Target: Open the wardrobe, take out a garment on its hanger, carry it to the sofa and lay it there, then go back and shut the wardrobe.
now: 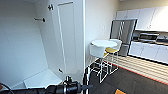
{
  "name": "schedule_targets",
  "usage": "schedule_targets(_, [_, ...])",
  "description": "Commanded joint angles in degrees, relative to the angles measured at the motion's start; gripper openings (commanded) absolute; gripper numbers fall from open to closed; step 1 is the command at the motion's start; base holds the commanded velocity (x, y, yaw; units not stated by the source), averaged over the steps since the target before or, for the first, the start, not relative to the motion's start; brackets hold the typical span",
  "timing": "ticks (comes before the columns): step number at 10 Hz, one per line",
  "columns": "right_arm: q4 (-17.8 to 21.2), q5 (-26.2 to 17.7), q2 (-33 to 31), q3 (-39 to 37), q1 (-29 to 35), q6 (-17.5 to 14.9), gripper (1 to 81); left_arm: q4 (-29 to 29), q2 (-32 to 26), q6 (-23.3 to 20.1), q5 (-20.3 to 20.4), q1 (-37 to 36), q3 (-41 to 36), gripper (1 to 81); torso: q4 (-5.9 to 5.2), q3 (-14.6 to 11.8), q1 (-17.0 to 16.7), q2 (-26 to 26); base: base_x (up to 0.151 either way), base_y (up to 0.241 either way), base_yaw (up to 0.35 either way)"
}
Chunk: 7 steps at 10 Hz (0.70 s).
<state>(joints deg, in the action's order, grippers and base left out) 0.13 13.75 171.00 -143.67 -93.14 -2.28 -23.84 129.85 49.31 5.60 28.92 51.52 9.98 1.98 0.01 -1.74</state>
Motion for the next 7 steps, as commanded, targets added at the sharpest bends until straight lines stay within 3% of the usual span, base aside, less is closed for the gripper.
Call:
schedule_targets(1, [-0.6, -2.7, 0.4, 0.2, 2.1, -0.1, 81.1, -1.8, -0.1, -0.9, 2.6, -8.0, -2.7, 1.0, 0.0, 0.0, 0.0, 0.0, 0.0, 0.0, -0.25])
schedule_targets(7, [-0.7, -2.7, 0.6, 0.1, 2.4, 0.1, 81.1, -1.9, -0.1, -0.9, 2.5, -7.8, -2.9, 1.0, 0.0, 0.0, 0.0, 0.0, 0.0, 0.0, -0.25])
